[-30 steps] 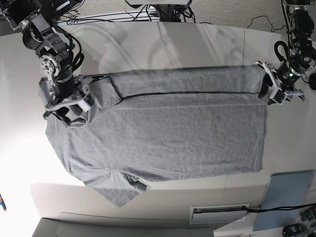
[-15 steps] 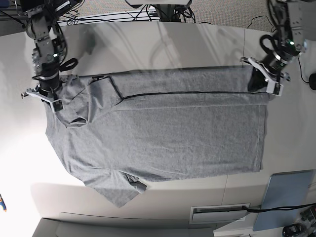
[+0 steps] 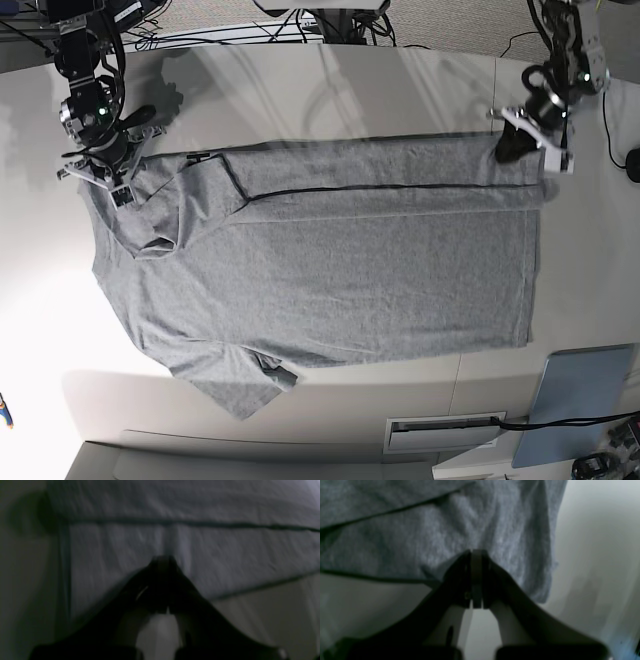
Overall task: Fold the T-shirt properly
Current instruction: 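Lower the folded edge and open both grippers, then drag the shirt with both grippers to reposition it on the table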
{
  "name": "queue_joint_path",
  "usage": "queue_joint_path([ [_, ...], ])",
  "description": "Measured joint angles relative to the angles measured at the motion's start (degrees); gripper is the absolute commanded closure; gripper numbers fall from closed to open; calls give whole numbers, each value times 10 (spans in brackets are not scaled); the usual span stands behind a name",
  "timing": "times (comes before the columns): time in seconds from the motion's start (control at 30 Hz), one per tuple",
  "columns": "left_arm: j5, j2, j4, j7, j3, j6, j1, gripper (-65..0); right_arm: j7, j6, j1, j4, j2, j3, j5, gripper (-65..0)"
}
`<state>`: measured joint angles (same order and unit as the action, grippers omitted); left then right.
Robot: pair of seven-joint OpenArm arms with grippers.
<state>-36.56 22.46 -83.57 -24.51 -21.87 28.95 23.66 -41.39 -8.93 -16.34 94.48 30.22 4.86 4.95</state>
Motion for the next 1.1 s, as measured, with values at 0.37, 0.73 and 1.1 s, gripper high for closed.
queue_joint_path([
  [0.37, -21, 9, -12, 26, -4, 18, 77, 0, -5, 12, -114, 75, 4, -6, -46, 0],
  [0.73, -19, 8, -22, 19, -58, 103, 158, 0, -32, 43, -220, 147, 2, -2, -106, 0],
  [1.1, -1, 5, -79, -41, -88, 65, 46, 0, -31, 44, -216, 147, 3, -2, -107, 0],
])
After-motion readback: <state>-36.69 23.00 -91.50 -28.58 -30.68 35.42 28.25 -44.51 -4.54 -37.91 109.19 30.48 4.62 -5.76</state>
